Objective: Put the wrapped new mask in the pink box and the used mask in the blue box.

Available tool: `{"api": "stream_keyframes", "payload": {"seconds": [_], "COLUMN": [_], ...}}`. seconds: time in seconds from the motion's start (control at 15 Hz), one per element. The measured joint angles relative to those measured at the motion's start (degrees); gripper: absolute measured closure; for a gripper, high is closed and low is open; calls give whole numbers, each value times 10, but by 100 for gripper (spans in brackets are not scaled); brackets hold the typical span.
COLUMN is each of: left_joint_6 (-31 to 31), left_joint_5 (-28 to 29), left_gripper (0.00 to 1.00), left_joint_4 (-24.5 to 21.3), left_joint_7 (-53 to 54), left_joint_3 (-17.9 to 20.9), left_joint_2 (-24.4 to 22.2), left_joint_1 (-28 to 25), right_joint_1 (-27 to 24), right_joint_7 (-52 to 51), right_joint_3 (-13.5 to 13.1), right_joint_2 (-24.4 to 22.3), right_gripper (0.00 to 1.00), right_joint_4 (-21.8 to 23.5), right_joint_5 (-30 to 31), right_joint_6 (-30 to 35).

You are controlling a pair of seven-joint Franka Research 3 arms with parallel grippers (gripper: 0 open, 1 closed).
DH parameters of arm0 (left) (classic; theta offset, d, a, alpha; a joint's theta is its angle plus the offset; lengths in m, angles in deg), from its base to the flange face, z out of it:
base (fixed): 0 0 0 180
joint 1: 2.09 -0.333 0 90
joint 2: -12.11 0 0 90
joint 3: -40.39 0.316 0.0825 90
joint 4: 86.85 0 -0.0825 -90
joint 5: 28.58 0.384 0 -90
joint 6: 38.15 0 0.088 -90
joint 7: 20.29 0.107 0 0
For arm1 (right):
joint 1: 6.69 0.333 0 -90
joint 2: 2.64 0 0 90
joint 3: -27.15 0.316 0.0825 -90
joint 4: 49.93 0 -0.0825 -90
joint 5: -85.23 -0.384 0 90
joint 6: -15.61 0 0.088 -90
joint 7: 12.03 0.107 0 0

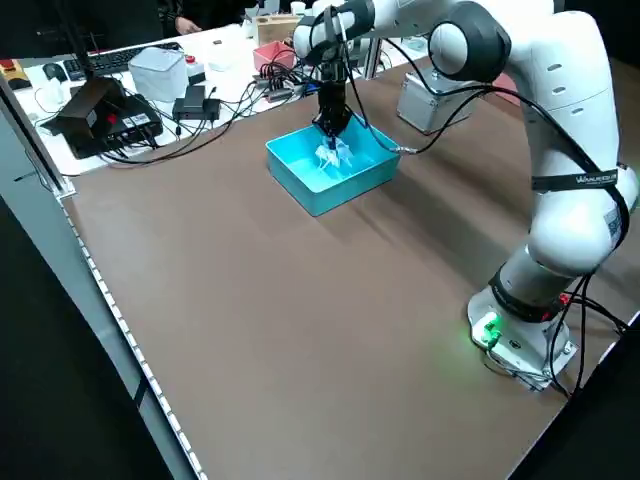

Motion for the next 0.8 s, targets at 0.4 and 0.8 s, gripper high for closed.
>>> {"api": "stream_keyframes", "payload": {"seconds": [0.4,0.8], "left_joint_6": [-2,-4], "left_joint_5": [14,14], "left_gripper": [50,1], "left_joint_4": [0,2], "left_joint_7": [0,0], "left_joint_3": [0,0], "left_joint_2": [8,8], "left_joint_1": [-1,-1], "right_joint_1": [-8,-11], "right_joint_7": [0,0], "right_joint_3": [-2,1], "right_joint_2": [-66,-66], "right_gripper": [2,2], "right_joint_4": [60,56], "right_joint_5": [0,0], "right_joint_6": [16,11]}}
